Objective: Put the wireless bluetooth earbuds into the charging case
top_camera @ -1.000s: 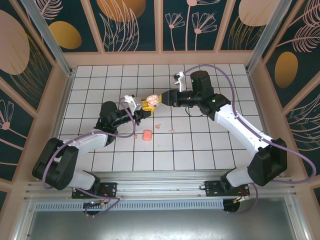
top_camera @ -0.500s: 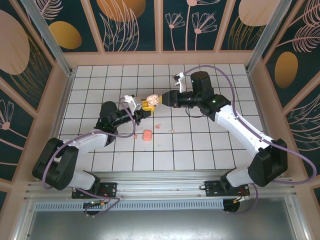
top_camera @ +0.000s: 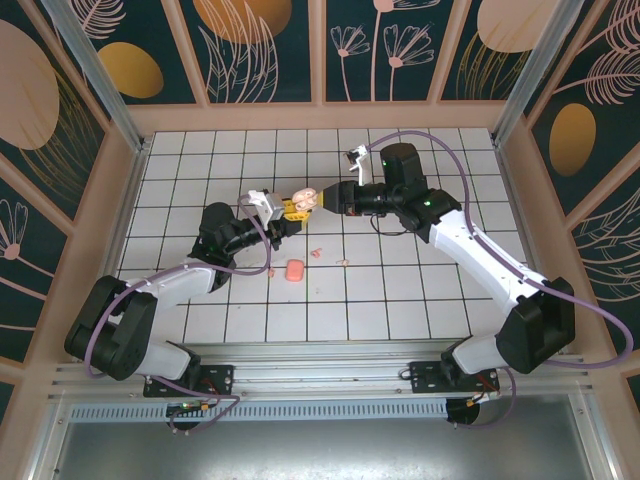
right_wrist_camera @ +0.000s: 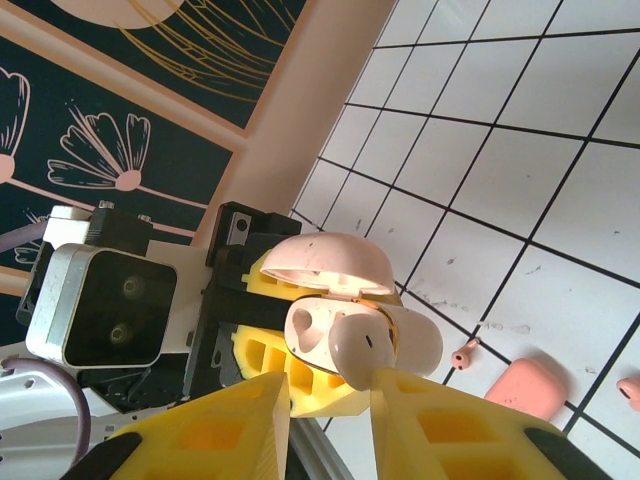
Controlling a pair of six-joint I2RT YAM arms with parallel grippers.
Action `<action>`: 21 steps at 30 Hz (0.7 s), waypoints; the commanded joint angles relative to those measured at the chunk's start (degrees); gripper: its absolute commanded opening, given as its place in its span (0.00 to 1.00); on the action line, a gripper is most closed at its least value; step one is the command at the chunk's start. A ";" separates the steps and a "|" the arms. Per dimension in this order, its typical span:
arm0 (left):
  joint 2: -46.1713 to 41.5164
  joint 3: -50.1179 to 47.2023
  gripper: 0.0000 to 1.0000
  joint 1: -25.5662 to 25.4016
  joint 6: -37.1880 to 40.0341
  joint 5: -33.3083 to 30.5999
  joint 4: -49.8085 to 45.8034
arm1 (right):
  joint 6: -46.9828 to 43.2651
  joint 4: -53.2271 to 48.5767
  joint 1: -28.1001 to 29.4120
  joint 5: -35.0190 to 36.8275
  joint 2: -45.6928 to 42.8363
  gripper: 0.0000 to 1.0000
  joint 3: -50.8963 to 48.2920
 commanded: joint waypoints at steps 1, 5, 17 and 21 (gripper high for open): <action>-0.44 1.49 0.13 -0.41 -0.49 0.22 1.70 | 0.86 1.22 1.15 -1.10 -1.50 0.28 -0.25; -0.19 1.65 0.13 -0.37 -0.43 0.45 1.60 | 1.03 1.42 1.45 -1.01 -1.43 0.28 -0.43; 0.00 2.03 0.13 -0.41 -0.44 0.33 1.44 | 1.21 1.27 2.26 -0.44 -1.47 0.27 -0.10; 0.11 2.09 0.13 -0.42 -0.48 0.58 1.52 | 1.23 1.53 2.36 -0.13 -1.45 0.27 -0.09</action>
